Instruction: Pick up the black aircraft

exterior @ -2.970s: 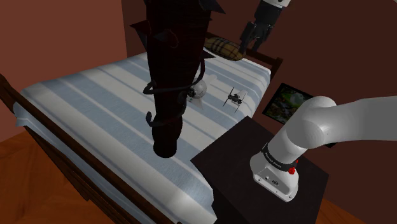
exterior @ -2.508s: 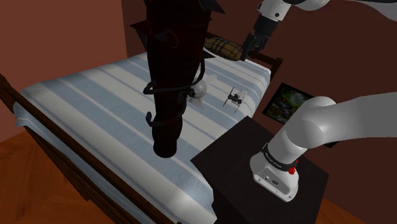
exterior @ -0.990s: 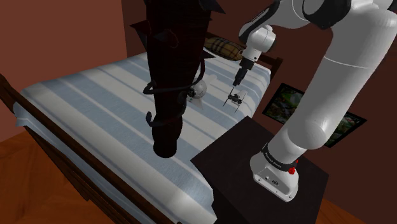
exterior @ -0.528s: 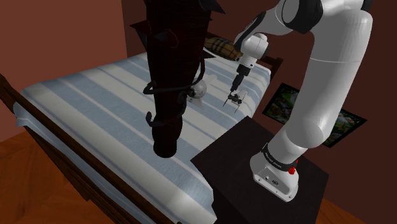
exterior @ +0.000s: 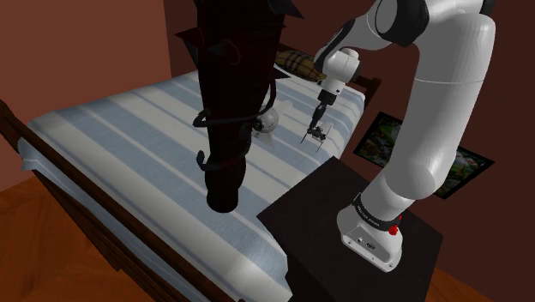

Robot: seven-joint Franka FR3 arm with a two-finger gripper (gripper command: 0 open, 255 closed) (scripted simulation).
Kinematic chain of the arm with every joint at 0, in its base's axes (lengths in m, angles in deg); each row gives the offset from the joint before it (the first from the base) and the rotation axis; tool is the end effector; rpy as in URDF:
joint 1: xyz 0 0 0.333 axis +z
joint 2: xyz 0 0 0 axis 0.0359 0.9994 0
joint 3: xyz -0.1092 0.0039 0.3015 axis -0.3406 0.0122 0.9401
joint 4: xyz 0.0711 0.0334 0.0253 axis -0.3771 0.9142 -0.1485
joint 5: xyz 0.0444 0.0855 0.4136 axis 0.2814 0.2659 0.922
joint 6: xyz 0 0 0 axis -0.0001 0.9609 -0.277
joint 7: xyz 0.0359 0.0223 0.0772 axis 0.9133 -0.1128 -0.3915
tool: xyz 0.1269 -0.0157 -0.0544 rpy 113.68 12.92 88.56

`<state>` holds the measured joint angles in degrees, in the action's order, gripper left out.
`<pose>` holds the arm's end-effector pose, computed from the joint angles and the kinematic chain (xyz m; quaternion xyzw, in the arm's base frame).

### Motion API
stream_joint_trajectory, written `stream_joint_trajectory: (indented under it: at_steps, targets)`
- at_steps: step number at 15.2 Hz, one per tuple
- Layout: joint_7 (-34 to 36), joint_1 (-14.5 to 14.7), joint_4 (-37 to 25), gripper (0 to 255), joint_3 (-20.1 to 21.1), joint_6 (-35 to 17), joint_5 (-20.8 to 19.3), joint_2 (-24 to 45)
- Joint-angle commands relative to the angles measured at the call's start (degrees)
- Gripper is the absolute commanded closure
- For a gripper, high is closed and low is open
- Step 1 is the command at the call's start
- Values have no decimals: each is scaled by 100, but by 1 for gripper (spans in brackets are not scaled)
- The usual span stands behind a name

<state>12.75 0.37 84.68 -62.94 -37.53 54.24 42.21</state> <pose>0.4327 -0.3180 0.1743 -0.9747 -0.1206 0.0177 0.1875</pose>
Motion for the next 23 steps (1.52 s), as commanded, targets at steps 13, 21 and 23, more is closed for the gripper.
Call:
stream_joint_trajectory:
  at_steps: [13,21,23]
  targets:
    - [322,143,-33,255,-195,333,-391,-462]
    - [689,272,-141,255,-358,744,-812,-963]
    - [696,273,-144,255,-360,752,-820,-972]
